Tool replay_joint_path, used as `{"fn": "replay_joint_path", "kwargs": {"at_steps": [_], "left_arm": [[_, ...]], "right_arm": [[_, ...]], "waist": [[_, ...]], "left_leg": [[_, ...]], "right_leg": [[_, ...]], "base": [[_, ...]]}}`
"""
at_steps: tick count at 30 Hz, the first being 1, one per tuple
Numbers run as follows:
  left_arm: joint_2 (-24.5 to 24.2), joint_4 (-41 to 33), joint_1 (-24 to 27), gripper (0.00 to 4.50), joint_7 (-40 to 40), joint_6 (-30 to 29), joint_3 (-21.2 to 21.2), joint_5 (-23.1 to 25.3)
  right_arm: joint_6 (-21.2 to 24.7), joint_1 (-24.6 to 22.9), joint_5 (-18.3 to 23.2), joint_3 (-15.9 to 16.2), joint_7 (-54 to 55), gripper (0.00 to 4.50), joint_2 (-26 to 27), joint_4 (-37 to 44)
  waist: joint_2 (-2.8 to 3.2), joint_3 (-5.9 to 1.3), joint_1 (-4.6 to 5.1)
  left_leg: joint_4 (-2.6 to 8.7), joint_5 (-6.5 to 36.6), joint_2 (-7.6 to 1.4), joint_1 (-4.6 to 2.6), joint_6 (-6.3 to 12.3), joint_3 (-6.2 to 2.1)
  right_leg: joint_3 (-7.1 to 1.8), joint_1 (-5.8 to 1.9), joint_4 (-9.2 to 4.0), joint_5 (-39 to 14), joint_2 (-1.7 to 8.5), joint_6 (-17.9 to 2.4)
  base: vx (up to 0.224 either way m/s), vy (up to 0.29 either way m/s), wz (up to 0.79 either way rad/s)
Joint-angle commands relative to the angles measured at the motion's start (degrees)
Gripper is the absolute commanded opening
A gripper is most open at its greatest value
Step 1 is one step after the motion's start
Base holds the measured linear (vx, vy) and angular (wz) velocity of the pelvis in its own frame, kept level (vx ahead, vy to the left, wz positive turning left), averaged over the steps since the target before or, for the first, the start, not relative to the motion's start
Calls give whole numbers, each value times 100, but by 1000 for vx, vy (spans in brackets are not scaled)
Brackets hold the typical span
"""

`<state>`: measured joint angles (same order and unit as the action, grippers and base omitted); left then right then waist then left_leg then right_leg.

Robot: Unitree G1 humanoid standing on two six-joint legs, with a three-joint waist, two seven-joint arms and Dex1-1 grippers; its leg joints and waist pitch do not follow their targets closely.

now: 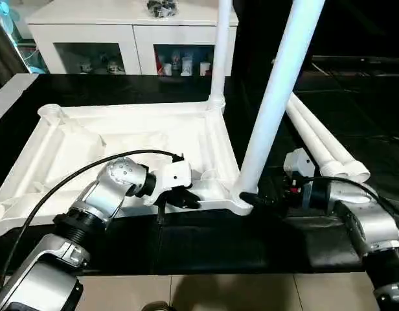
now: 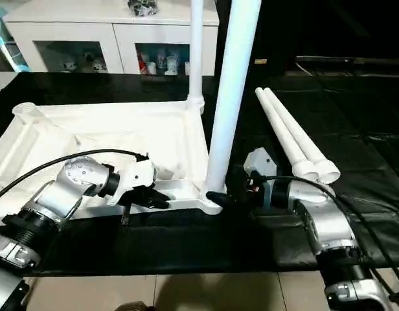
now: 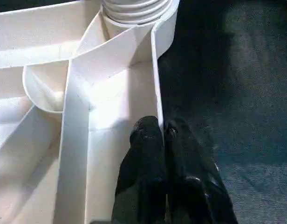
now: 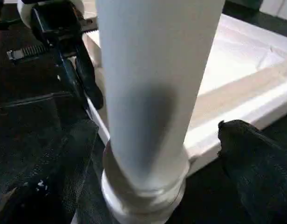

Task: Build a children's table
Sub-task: Rotate leg to tighten

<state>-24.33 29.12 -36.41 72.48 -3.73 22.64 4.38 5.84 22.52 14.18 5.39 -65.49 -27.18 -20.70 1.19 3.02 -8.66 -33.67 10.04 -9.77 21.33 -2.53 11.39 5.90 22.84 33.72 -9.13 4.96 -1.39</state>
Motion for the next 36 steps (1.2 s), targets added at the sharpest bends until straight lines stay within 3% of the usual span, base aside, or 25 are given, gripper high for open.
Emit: {"fn": "replay_joint_path", "kwargs": {"at_steps": [1, 8, 25, 36], "left_arm": [[26, -36, -126, 0, 185, 135, 153, 46], [13, -34, -139, 0, 285, 186, 192, 37], [-11, 15, -197, 0, 373, 221, 229, 57], [8, 80, -215, 0, 377, 194, 226, 83]], "right_arm": [[-49, 47, 52, 90, -108, 445, -38, -17], [32, 224, 15, 125, -304, 429, 92, -465], [191, 187, 27, 285, -788, 269, 34, -544], [189, 71, -43, 371, -854, 252, 57, -509]], "waist": [[12, -409, 16], [16, -405, 14], [30, -409, -18], [53, -415, -43]], "left_leg": [[387, 1425, -423, -112, 286, -201], [380, 1500, -418, -107, 263, -206], [386, 1576, -425, -114, 230, -211], [386, 1591, -431, -120, 216, -213]], "right_leg": [[-338, -279, -383, -1515, 493, -1143], [-331, -269, -386, -1659, 493, -1153], [-334, -269, -383, -1644, 496, -1162], [-333, -267, -378, -1551, 494, -1190]], "base": [[0, 0, 0], [0, 0, 0], [0, 0, 0], [0, 0, 0]]}}
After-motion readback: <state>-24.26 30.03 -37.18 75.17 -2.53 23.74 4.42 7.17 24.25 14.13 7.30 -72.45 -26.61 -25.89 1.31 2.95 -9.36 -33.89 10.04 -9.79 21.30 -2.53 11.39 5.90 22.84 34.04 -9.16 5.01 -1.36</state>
